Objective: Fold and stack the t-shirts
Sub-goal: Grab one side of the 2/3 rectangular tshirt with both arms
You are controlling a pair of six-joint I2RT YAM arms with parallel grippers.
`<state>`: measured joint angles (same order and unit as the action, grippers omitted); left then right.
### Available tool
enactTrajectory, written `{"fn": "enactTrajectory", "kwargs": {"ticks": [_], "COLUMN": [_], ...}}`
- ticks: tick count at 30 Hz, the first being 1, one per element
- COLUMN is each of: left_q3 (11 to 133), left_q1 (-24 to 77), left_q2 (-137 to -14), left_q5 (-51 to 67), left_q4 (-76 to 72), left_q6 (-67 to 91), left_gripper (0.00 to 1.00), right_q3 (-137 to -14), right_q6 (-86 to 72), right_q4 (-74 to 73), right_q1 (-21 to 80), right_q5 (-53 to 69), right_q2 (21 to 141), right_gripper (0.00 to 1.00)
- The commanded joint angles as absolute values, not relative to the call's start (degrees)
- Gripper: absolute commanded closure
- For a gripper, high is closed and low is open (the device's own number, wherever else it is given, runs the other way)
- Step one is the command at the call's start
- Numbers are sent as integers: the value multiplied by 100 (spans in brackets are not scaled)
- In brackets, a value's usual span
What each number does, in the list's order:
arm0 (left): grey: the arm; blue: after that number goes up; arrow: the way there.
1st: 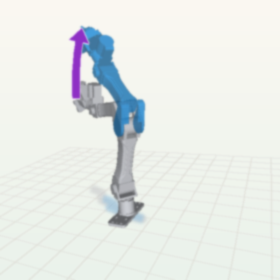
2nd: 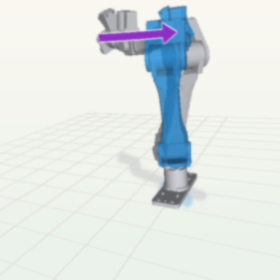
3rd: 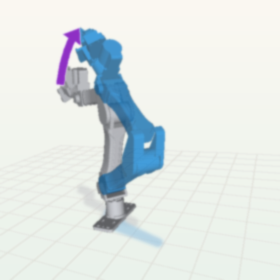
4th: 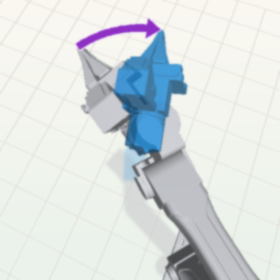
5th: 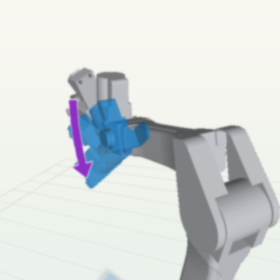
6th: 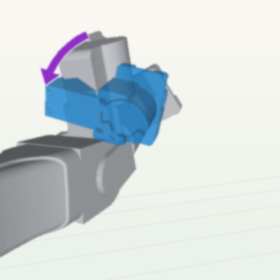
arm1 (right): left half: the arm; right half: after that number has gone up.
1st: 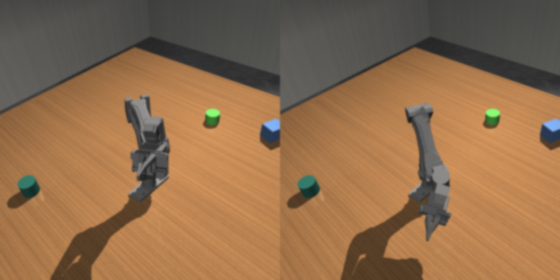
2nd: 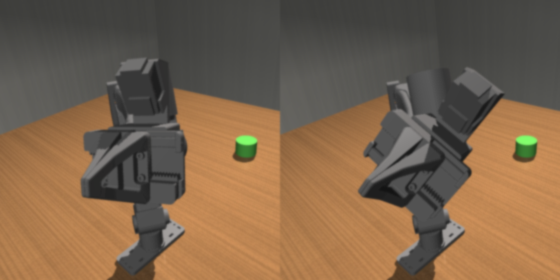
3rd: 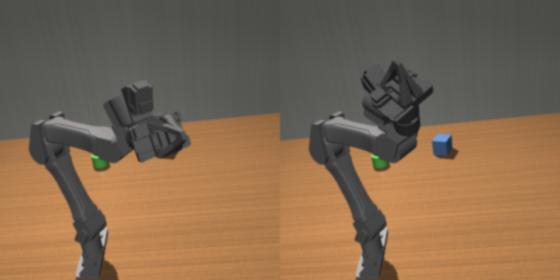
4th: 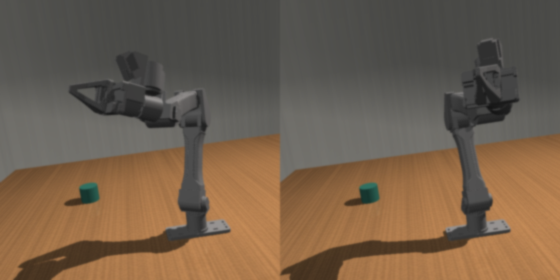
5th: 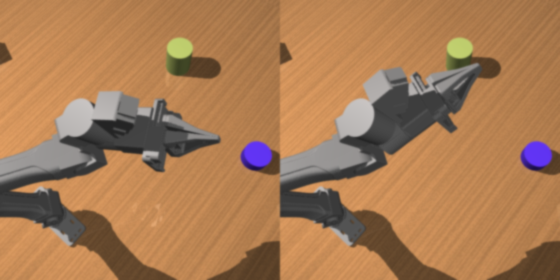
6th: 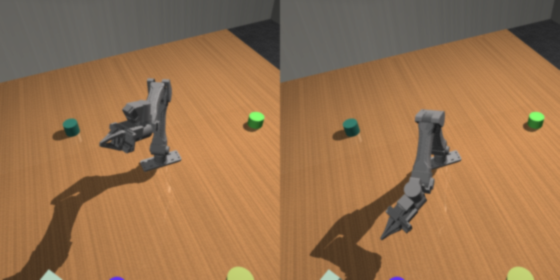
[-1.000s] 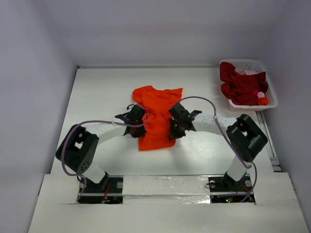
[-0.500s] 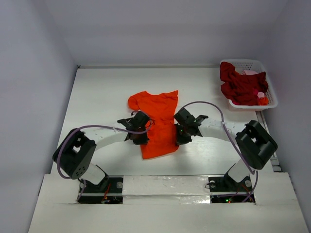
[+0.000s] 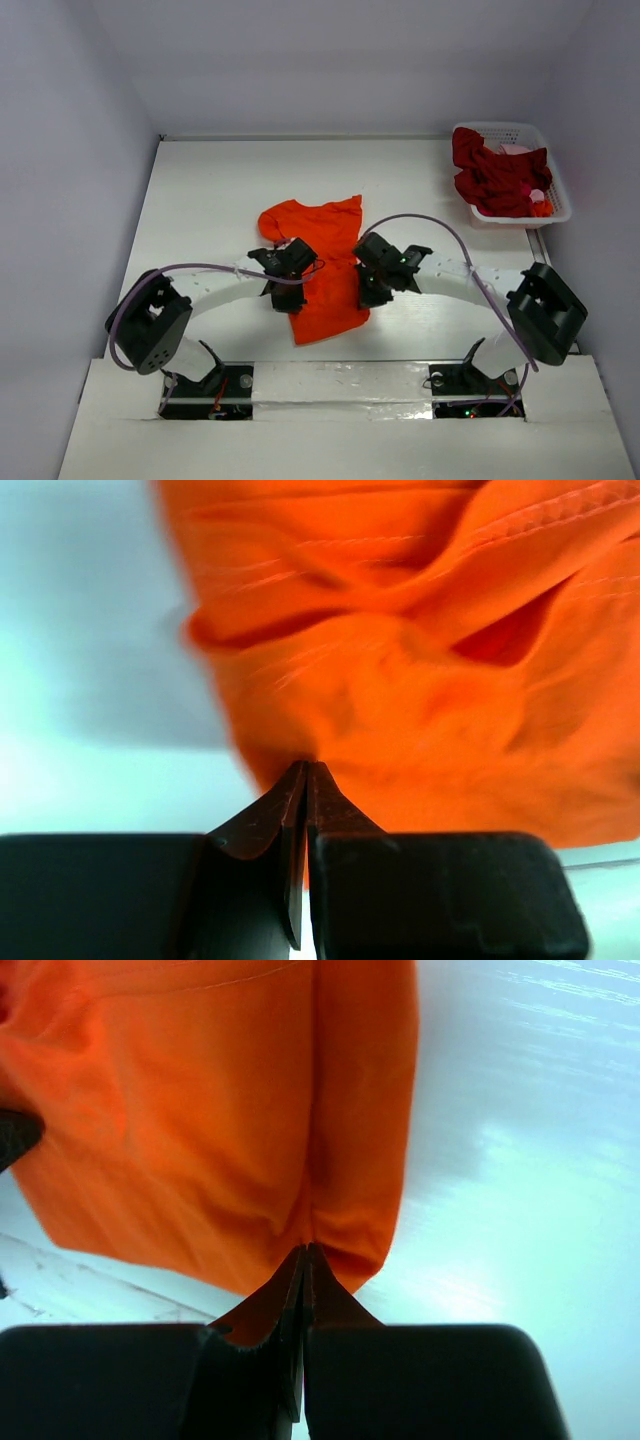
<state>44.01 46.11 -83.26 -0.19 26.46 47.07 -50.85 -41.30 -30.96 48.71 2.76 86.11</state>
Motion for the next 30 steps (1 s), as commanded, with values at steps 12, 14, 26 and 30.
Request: {"fn": "enactTrajectory", "kwargs": {"ticks": [12,14,26,30], "left_q3": [6522,6391,5836,5993], "left_q1": [4194,3895,1953,1627], "left_q2": [-7585,-7550,-8348,-9041], "left_q5": [-1977,-1873,-1126,-766], "left_q4": [4414,4010,678,45], "left_q6": [4791,4633,3507,3507], "left_gripper": [52,38,30,34], "right_q3": [-6713,-7092,-8806,-9760], "right_q6": [-3693,-3551,-2548,-2444], "right_q4": [-3568,-3595,-2999,-3083], "right_q1": [4879,4651,1953,1951], "right_q5": [-552,-493,1158,1345], "right_q2": [8673,8902,10440,11037], "right_gripper": [87,78,30,30]}}
